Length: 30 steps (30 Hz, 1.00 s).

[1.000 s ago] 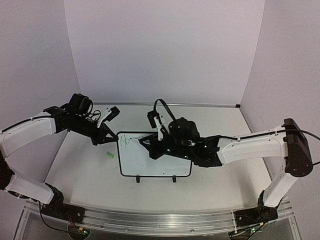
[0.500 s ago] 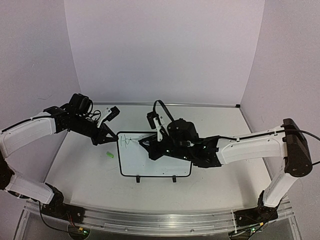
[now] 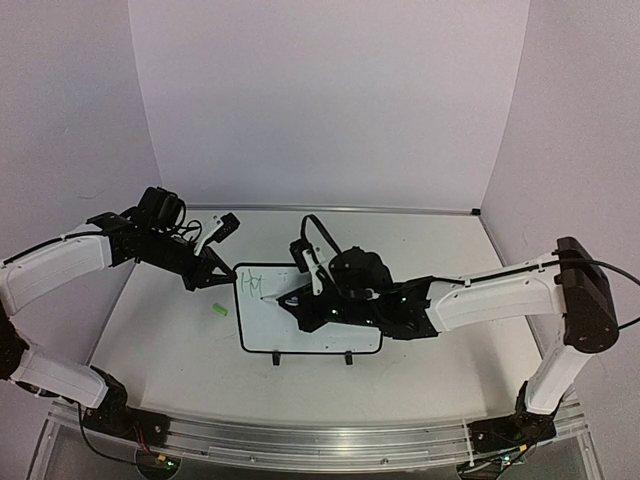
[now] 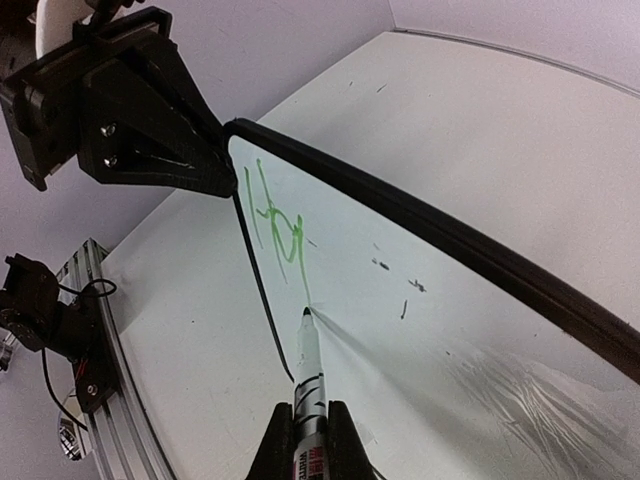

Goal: Write a sentence on the whiteboard

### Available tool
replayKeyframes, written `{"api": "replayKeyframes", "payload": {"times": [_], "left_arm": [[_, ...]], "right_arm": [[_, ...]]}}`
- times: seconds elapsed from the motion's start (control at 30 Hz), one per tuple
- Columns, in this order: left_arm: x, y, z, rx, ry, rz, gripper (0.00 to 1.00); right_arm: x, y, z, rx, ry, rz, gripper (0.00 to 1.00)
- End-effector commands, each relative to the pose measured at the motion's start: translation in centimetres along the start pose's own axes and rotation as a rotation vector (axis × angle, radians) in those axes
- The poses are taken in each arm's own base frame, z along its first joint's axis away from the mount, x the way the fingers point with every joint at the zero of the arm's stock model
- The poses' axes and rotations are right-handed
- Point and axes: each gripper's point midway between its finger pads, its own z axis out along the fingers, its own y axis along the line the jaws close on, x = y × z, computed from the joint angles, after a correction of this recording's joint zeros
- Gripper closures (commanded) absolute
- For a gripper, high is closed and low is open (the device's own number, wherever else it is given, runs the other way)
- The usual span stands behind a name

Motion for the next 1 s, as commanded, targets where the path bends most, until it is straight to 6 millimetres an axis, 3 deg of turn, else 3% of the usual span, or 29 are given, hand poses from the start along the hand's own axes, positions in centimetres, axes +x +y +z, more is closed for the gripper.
{"api": "replayKeyframes", "payload": {"times": [0.0, 0.27, 0.67, 0.97], "left_arm": [[-0.2, 0.5, -0.5, -0.048, 0.007, 0.031, 1.0], [-0.2, 0.4, -0.6, -0.048, 0.004, 0.033, 1.0], [-0.3, 0.3, -0.7, -0.047, 0.001, 0.037, 1.0], [-0.3, 0.3, -0.6, -0.047, 0.003, 0.035, 1.0]], "right_arm": [[0.0, 0.7, -0.1, -0.044, 0.007, -0.009, 1.0], [-3.4, 3.2, -2.2, -0.148, -0.083, -0.03, 1.0], [-5.7, 1.1, -2.0, 0.0, -0.17, -0.031, 1.0], [-5.7, 0.6, -1.2, 0.031, -0.173, -0.034, 1.0]]}}
